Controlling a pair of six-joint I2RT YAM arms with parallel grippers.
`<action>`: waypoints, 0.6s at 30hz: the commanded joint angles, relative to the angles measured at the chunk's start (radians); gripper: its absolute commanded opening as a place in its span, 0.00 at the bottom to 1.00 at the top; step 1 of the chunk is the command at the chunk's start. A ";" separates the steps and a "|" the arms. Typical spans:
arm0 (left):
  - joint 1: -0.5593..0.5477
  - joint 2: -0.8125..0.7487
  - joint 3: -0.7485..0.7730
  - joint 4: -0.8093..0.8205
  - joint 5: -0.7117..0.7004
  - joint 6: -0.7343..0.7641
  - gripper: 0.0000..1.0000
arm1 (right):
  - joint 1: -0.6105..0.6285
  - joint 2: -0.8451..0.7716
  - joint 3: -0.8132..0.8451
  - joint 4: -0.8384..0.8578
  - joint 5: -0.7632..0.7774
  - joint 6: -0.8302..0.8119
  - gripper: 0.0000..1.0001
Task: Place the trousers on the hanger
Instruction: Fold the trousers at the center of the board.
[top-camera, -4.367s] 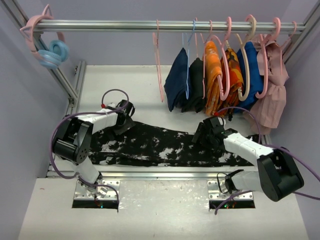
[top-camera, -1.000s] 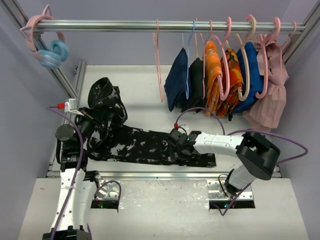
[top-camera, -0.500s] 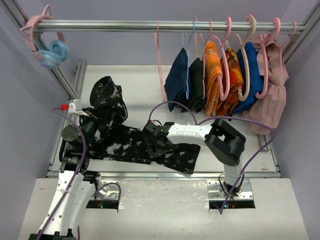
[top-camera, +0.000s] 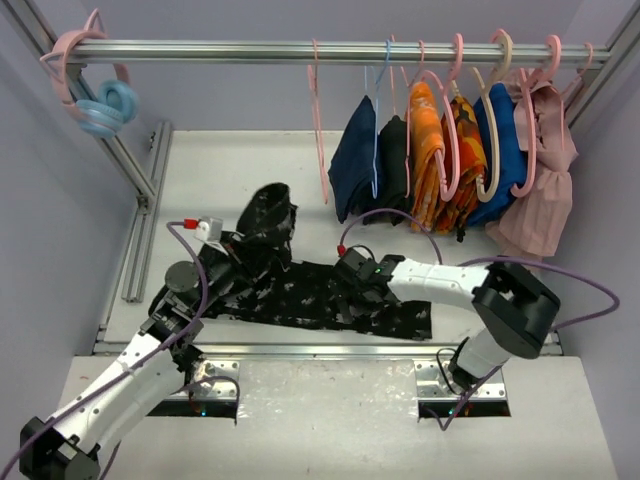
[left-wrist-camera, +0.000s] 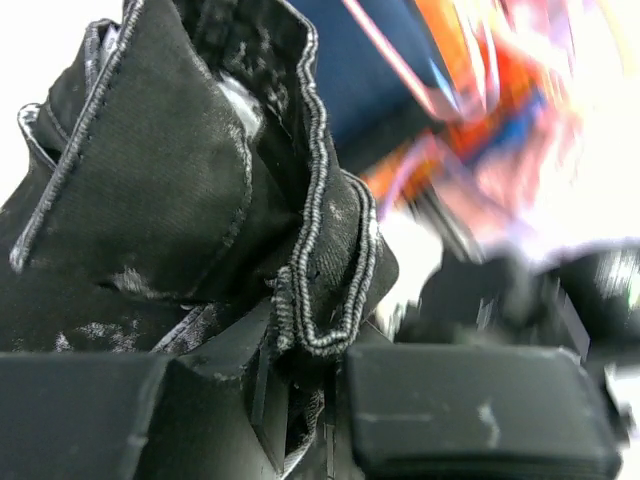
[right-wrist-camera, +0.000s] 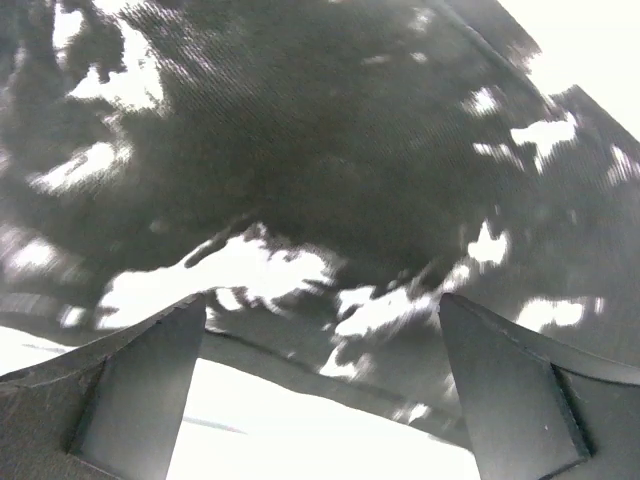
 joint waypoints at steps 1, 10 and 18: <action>-0.195 0.024 -0.023 0.211 -0.225 0.090 0.00 | -0.014 -0.190 -0.049 0.005 -0.039 -0.102 0.99; -0.499 0.158 -0.008 0.343 -0.498 0.181 0.00 | -0.034 -0.535 -0.117 -0.145 0.014 -0.026 0.99; -0.800 0.463 0.050 0.542 -0.744 0.302 0.00 | -0.057 -0.711 -0.192 -0.209 0.068 0.060 0.99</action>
